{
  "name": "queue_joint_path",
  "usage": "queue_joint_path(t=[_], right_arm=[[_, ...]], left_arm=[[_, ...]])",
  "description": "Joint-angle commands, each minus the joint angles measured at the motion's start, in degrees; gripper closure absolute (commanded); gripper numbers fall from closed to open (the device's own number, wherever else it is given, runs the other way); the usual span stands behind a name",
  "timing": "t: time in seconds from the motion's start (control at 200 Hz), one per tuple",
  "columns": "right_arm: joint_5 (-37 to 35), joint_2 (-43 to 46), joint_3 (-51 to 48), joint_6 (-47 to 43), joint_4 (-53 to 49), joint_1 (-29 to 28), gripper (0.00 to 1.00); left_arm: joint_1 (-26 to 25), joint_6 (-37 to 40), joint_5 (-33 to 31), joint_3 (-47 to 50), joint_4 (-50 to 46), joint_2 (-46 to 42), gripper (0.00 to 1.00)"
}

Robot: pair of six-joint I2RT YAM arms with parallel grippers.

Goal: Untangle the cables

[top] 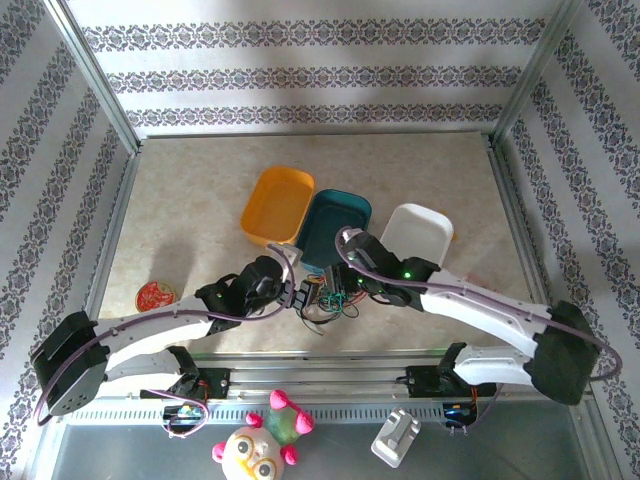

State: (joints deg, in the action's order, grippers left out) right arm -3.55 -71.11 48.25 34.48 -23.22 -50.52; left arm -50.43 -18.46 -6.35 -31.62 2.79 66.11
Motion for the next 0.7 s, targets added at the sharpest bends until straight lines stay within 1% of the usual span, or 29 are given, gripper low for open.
queue_joint_path(t=[0.0,0.17,0.27,0.405,0.475,0.595,0.62,0.695], right_arm=[[-1.4,-3.2,4.2,3.8,-6.3,-0.6,0.53],[-4.4,-6.6,7.5,5.7,-9.6,-0.5,0.61],[-4.0,-8.0,8.1,6.6,-10.5,-0.5,0.61],[-2.7,-9.8,8.4,7.6,-9.2,-0.5,0.61],[-2.0,-11.0,9.1,7.6,-9.4,-0.4,0.62],[-1.6,-11.7,9.4,7.2,-9.2,-0.5,0.7],[-1.4,-11.8,9.2,7.1,-9.0,-0.3,0.73],[-0.2,-11.5,9.0,6.8,-8.9,0.3,0.87]], left_arm=[[-0.9,1.2,0.7,-0.3,-2.4,0.6,0.01],[-1.2,1.3,-0.8,0.6,-1.0,0.4,0.01],[-2.1,0.5,-1.1,1.4,-0.2,0.4,0.01],[-3.6,0.7,-2.8,1.8,-0.1,0.8,0.01],[-4.0,0.6,-3.0,2.1,0.3,0.8,0.01],[-4.6,0.1,-3.2,2.8,1.2,0.8,0.01],[-4.7,0.1,-3.2,2.9,1.5,0.9,0.01],[-5.2,0.3,-3.6,3.0,1.8,1.3,0.01]])
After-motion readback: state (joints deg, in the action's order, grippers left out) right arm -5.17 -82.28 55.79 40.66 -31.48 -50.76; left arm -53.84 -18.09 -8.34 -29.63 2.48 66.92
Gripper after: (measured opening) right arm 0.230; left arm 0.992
